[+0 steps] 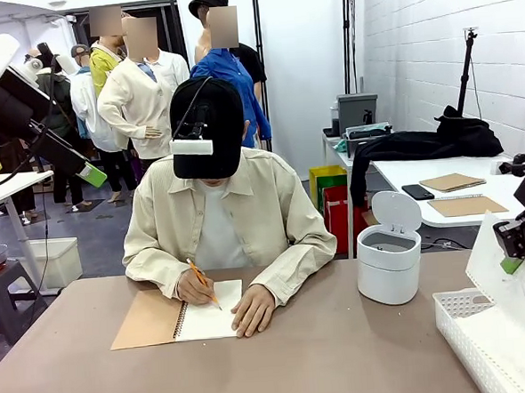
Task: Sort the paper based on its condition.
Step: If a person hands you a paper, place it in the Organizing basket , and if it's crumpled, put it in the Trash can.
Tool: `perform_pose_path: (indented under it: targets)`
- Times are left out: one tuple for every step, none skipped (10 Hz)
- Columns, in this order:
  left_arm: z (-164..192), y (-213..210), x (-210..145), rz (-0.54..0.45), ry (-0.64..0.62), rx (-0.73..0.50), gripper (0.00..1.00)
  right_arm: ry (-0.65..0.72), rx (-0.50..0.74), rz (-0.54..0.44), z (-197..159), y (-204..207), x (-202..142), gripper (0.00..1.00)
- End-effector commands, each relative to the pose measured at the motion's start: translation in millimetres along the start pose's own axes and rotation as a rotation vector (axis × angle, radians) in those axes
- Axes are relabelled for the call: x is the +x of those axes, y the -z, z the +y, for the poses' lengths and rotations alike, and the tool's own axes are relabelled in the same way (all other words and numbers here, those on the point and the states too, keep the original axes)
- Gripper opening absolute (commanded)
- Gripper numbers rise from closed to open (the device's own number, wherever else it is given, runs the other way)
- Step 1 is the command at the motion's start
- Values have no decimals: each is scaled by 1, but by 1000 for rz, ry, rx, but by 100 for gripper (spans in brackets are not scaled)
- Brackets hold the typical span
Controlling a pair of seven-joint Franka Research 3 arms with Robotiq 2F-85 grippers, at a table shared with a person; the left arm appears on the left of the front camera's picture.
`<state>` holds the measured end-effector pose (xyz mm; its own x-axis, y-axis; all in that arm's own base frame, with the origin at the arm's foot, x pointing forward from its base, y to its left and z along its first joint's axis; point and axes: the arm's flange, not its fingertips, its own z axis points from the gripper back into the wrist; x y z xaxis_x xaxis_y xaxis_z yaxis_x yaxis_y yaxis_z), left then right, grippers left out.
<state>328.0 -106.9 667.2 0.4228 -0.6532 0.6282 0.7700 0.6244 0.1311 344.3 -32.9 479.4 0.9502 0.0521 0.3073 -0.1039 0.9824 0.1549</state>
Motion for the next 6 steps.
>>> perform_pose_path:
  targets:
    - [1,0,1,-4,-4,2,100,-14,-13,-25,2,-1,2,0]
    - [1,0,1,-4,-4,2,100,-14,-13,-25,2,-1,2,0]
    - [1,0,1,-4,-4,2,100,-3,-1,-12,1,-3,1,0]
    - [1,0,1,-4,-4,2,100,8,11,10,2,10,2,0]
    - [1,0,1,-4,-4,2,100,20,17,-2,1,17,1,0]
    - [1,0,1,-4,-4,2,100,4,9,-22,-2,26,-2,0]
